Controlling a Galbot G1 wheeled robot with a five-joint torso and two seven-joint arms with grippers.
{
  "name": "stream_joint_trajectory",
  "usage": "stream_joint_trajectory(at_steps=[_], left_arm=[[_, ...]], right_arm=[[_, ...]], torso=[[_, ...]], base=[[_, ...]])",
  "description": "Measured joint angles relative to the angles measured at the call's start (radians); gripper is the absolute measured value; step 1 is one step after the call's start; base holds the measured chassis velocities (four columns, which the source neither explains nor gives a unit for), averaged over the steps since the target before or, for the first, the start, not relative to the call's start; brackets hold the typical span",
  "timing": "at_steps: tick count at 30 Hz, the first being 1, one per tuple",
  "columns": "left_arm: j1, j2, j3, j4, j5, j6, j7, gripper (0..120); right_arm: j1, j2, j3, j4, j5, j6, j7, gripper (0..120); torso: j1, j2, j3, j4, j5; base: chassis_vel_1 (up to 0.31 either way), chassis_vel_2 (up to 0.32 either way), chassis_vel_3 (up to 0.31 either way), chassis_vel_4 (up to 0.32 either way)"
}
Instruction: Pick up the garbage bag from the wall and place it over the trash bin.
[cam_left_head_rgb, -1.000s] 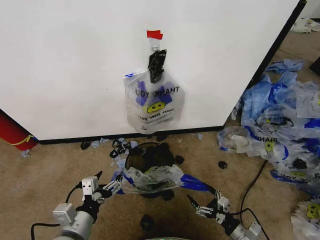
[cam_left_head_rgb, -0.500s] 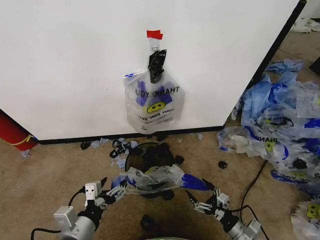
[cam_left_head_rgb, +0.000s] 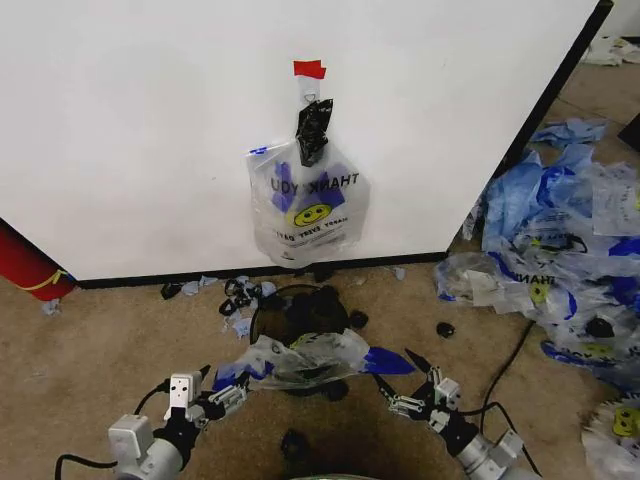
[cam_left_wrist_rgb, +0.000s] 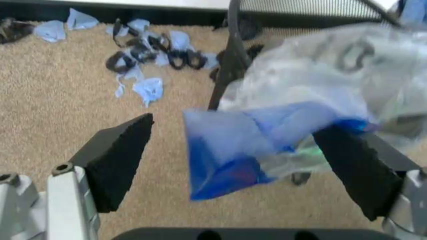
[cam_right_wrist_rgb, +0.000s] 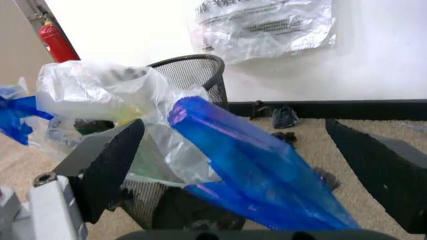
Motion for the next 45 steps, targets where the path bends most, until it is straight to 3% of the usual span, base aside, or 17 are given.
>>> stream_joint_trajectory(at_steps=[7, 20, 27, 45], left_arm=[[0.017, 0.051, -0.01, 0.01, 0.002, 0.004, 0.0, 94], [0.051, 0.129, -0.038, -0.051, -0.01, 0.006, -0.014, 94], [0.143, 0.192, -0.054, -0.078, -0.003, 0.006, -0.02, 94], [0.124, 0.217, -0.083, -0.131, -0.01, -0.006, -0.046, 93]], right_arm=[[0.007, 0.001, 0.0, 0.0, 0.005, -0.001, 0.004, 100], [0.014, 0.006, 0.001, -0.009, 0.009, -0.001, 0.006, 100], [0.018, 0.006, 0.003, -0.007, 0.014, -0.003, 0.01, 100], [-0.008, 0.025, 0.025, -0.018, 0.011, 0.003, 0.004, 100]], torso=[[0.0, 0.0, 0.0, 0.0, -0.0002], [0.0, 0.0, 0.0, -0.0001, -0.0002], [0.0, 0.0, 0.0, 0.0001, -0.0002], [0.0, 0.0, 0.0, -0.0001, 0.0]], base=[[0.0, 0.0, 0.0, 0.0], [0.0, 0.0, 0.0, 0.0], [0.0, 0.0, 0.0, 0.0], [0.0, 0.0, 0.0, 0.0]])
